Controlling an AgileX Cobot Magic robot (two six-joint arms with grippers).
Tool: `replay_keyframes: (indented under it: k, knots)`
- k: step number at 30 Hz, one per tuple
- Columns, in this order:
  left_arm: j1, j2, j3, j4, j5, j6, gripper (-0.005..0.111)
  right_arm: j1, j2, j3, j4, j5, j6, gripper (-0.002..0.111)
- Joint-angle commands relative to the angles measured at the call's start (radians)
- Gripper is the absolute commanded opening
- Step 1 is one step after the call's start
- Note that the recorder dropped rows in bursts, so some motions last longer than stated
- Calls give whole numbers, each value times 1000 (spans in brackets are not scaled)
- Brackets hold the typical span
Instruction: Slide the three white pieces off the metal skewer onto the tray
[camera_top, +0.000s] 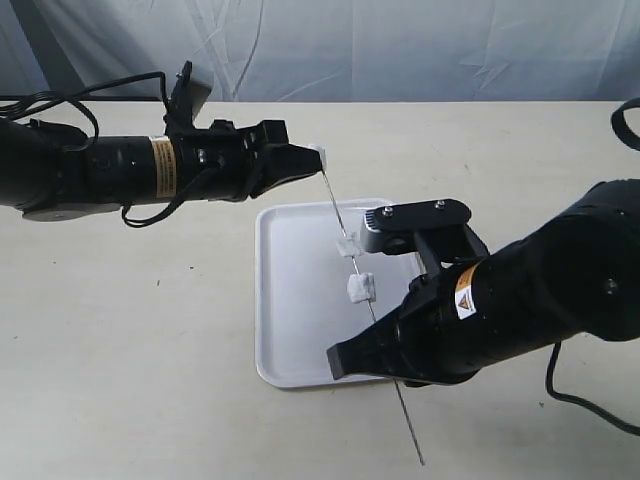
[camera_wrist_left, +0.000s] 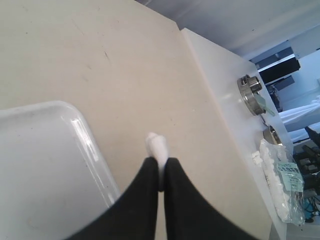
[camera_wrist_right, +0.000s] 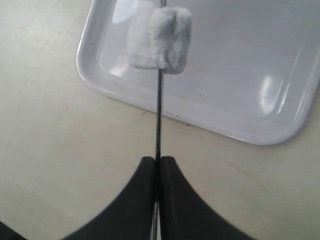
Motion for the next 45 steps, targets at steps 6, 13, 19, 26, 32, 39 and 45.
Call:
replay_keyframes:
  k: [6,13,19,26,32,39,45]
  knots:
    - [47,4,-10,-60,-45,6,0,4,-8,74,46,28,-7,-1]
    - [63,4,-10,-24,-39,2,0,4,-9,154,97,-23,-37,-1]
    - [46,4,-10,241,100,-96,0,4,-29,154,97,-49,-39,-1]
    - [1,8,-10,414,178,-192,0,2,-132,154,95,-52,-39,-1]
    - [-57,85,-10,393,180,-195,0,2,-189,154,123,-50,-39,-1]
    - [-59,161,-10,312,117,-143,0,2,-203,154,123,-45,-39,-1]
    - [-59,163,-10,228,63,-58,9,2,-202,154,123,-47,-39,-1]
